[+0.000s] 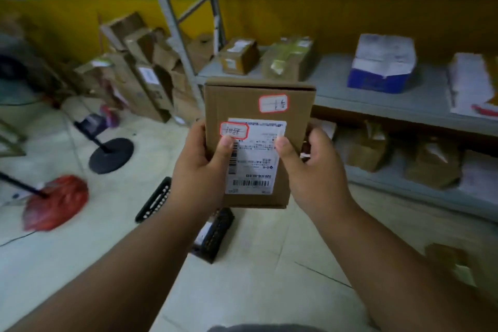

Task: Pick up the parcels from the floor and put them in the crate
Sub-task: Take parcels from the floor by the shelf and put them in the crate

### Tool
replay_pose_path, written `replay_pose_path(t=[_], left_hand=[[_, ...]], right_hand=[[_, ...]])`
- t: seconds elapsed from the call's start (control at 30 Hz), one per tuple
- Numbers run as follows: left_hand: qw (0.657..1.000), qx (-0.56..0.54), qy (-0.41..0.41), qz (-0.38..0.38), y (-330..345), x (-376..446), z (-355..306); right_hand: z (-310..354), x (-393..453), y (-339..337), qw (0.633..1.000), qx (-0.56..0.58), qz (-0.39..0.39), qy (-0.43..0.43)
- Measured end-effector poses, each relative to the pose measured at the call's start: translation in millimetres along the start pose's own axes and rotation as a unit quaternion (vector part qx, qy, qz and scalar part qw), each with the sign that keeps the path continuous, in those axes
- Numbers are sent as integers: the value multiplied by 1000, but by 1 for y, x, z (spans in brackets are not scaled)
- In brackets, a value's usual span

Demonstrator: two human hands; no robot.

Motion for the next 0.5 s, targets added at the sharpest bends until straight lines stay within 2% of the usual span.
replay_pose_path(t=[0.17, 0.3, 0.5], left_hand=[[999, 39, -21, -7, -81, 38, 40], [992, 103, -61, -34, -90, 72, 85], [985, 107, -131, -28, -89, 133, 129]], right_hand=[[15, -11, 96, 998, -42, 47, -20], [-4, 1, 143, 996, -61, 71, 5], [-34, 49, 206, 989, -31, 132, 62]])
Point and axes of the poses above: each hand's wrist, its own x-axis towards the middle knuckle, its own y-axis out of the palm, z = x × y, the point moved 5 cm from there along x, towards the middle knuckle, and after that the axes turned 9 degrees about -z, right-handed, at the moved point
